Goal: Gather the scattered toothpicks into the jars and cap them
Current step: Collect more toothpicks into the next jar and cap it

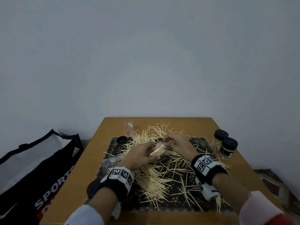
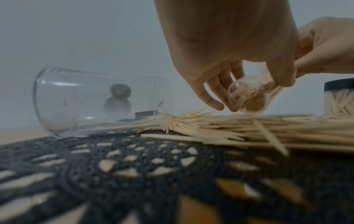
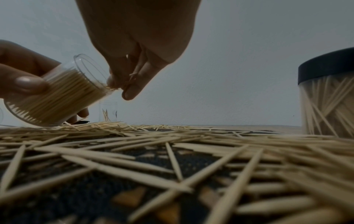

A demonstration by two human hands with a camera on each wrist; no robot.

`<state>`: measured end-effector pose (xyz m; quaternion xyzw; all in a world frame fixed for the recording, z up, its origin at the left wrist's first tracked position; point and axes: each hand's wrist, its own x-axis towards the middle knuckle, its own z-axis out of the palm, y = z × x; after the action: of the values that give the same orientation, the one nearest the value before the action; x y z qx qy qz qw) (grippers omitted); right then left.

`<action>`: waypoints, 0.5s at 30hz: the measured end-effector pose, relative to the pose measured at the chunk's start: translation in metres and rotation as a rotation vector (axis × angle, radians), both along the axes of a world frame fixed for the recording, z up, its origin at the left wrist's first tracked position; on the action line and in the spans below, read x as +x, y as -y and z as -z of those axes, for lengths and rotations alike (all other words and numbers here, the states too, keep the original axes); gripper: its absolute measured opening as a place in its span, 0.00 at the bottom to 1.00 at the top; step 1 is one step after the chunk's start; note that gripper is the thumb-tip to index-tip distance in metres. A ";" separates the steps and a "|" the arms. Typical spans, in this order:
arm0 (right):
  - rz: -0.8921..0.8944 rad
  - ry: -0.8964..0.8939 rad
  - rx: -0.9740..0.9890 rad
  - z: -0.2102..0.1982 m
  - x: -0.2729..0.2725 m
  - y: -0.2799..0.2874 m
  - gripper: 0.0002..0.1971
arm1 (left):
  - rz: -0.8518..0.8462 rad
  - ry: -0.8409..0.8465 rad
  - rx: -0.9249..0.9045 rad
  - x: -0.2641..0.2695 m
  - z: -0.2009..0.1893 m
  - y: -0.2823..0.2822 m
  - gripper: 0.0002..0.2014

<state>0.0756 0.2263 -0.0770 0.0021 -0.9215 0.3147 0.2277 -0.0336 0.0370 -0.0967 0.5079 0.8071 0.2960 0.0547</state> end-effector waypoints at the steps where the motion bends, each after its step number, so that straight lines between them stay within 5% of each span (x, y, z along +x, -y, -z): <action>1: 0.008 -0.003 0.003 0.000 0.000 0.000 0.05 | 0.004 -0.001 -0.002 0.001 0.000 0.000 0.30; 9: 0.036 0.026 0.047 0.003 -0.002 -0.002 0.03 | 0.008 0.002 -0.006 0.001 0.000 0.000 0.29; 15: 0.010 0.105 0.020 0.004 -0.002 0.002 0.17 | -0.067 -0.034 0.002 0.001 -0.001 0.002 0.30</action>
<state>0.0735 0.2247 -0.0806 -0.0170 -0.9353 0.3039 0.1805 -0.0329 0.0353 -0.0958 0.4856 0.8242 0.2897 0.0305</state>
